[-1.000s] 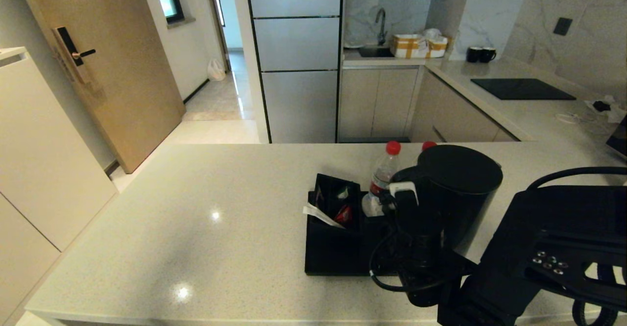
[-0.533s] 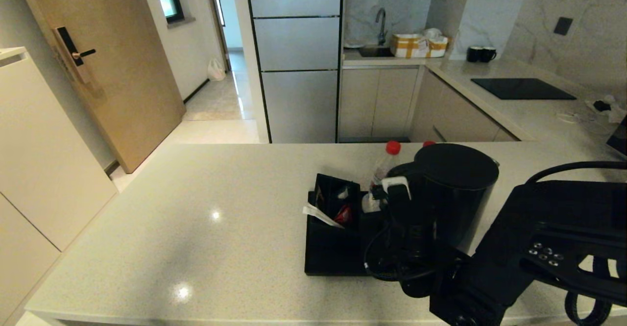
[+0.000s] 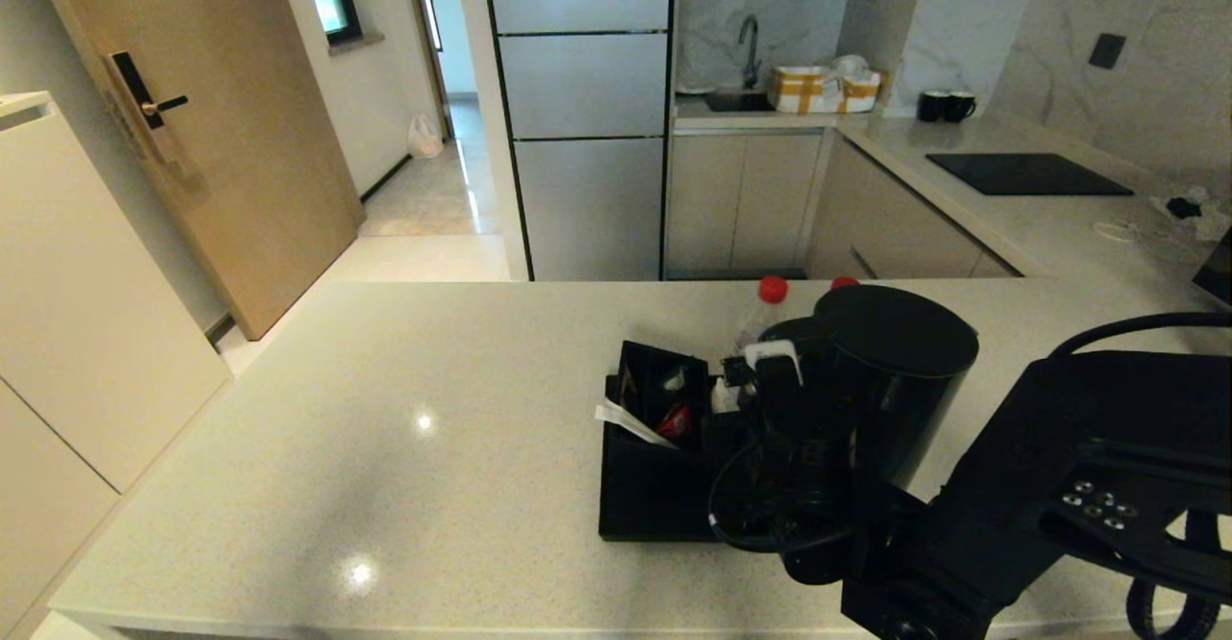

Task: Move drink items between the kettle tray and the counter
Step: Return the kettle to its original position

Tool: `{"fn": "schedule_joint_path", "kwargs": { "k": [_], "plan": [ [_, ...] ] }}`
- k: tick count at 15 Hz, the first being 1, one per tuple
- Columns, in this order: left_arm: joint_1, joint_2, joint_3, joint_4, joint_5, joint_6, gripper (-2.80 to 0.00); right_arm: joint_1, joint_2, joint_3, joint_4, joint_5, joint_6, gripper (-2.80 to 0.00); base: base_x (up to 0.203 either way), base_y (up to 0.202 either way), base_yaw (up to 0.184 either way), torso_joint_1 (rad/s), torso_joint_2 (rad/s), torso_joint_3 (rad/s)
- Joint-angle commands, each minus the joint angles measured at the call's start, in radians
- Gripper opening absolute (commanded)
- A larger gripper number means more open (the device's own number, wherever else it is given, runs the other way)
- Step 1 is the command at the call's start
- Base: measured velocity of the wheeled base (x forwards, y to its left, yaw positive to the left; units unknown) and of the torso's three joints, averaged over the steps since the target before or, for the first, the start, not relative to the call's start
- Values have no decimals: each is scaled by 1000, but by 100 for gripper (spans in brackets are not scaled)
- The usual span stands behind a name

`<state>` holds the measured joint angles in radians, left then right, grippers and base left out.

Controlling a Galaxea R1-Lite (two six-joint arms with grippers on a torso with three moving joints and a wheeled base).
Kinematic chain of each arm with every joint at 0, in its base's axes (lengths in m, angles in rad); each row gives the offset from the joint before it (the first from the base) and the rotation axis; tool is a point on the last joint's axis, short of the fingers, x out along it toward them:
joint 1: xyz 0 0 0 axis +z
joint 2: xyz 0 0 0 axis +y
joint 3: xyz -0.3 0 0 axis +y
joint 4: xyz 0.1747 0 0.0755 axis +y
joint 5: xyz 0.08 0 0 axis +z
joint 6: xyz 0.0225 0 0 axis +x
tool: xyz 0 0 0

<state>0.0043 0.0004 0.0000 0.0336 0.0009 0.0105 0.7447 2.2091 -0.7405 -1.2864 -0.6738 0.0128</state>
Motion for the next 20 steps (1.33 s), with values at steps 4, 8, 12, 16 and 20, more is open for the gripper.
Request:
{"fn": "schedule_joint_path", "kwargs": {
  "k": [4, 8, 12, 16, 20],
  "plan": [
    [0, 0, -1, 0, 1, 0, -280, -12, 15, -21, -9, 2, 2, -280, 0, 0, 0, 0, 0, 0],
    [0, 0, 0, 0, 1, 0, -280, -28, 31, -55, 2, 7, -1, -280, 0, 0, 0, 0, 0, 0],
    [0, 0, 0, 0, 1, 0, -280, -36, 14, -99, 61, 16, -1, -280, 0, 0, 0, 0, 0, 0],
    [0, 0, 0, 0, 1, 0, -280, -34, -4, -133, 108, 16, -2, -280, 0, 0, 0, 0, 0, 0],
    [0, 0, 0, 0, 1, 0, -280, -35, 25, -90, 90, 16, 27, -280, 0, 0, 0, 0, 0, 0]
  ]
}}
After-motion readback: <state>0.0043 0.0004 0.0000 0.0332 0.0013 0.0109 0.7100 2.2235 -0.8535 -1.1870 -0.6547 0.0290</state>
